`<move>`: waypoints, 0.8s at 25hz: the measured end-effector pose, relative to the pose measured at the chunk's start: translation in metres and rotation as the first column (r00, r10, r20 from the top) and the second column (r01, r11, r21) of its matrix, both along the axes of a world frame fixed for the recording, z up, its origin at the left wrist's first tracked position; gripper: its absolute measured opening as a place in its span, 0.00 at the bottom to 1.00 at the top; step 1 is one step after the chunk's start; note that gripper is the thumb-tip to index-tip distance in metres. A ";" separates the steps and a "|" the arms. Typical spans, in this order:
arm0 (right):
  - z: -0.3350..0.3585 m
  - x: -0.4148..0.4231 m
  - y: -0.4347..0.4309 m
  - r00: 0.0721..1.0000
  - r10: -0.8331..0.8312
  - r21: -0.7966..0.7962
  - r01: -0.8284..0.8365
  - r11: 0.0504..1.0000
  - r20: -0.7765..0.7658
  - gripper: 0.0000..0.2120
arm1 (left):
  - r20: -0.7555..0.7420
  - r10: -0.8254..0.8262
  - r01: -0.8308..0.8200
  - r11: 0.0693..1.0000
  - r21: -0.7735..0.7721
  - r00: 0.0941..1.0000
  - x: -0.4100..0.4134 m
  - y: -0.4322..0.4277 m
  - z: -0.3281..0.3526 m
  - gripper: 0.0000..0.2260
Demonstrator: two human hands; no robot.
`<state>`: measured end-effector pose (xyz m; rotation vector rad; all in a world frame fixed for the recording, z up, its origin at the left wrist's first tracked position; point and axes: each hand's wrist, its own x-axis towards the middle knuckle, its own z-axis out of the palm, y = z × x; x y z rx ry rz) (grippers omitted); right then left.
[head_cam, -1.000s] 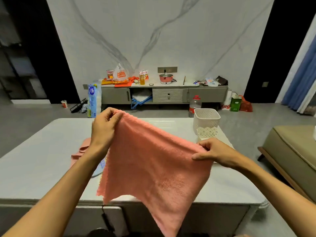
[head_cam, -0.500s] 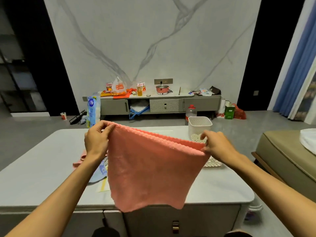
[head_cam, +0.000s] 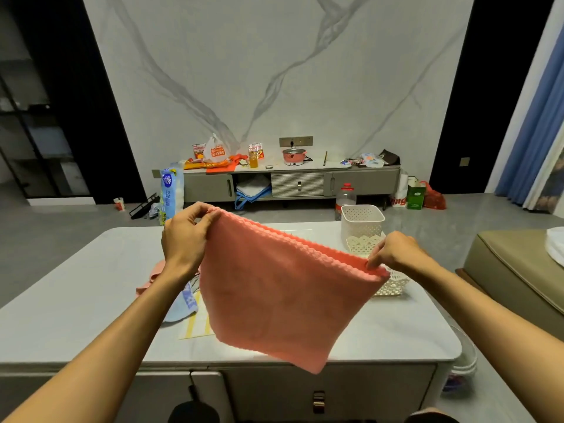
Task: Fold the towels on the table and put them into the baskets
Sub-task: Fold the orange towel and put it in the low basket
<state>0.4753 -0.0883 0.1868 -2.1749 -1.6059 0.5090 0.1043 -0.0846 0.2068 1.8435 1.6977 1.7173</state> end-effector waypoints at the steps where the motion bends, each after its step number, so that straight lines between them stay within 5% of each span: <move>1: 0.000 0.001 0.000 0.997 0.052 -0.028 -0.054 0.998 -0.054 0.06 | -0.008 0.013 -0.013 1.000 -0.004 1.000 -0.001 0.003 0.001 0.06; 3: 0.001 0.000 -0.006 0.977 0.186 -0.059 -0.192 0.980 -0.101 0.06 | 0.003 0.045 -0.045 0.999 -0.012 0.999 -0.006 0.010 0.000 0.06; 7: -0.007 -0.004 -0.020 0.871 0.490 0.136 -0.482 0.866 -0.038 0.13 | 0.123 0.114 -0.102 0.990 -0.096 0.986 -0.021 0.024 0.000 0.07; 11: -0.006 -0.008 -0.021 0.685 0.620 0.139 -0.706 0.695 0.382 0.15 | 0.142 0.192 -0.170 0.973 -0.153 0.971 -0.028 0.027 -0.006 0.07; 13: 0.000 -0.012 -0.023 0.652 0.627 0.097 -0.722 0.685 0.427 0.11 | 0.164 0.212 -0.185 0.969 -0.164 0.963 -0.030 0.028 -0.007 0.06; 17: 0.000 -0.006 -0.029 0.835 0.542 0.332 -0.541 0.773 0.099 0.16 | 0.176 0.258 -0.231 0.959 -0.162 0.950 -0.033 0.027 -0.007 0.07; 20: -0.007 -0.004 -0.024 0.884 0.418 0.576 -0.234 0.783 -0.208 0.19 | 0.202 0.207 -0.181 0.973 -0.141 0.957 -0.033 0.025 -0.010 0.06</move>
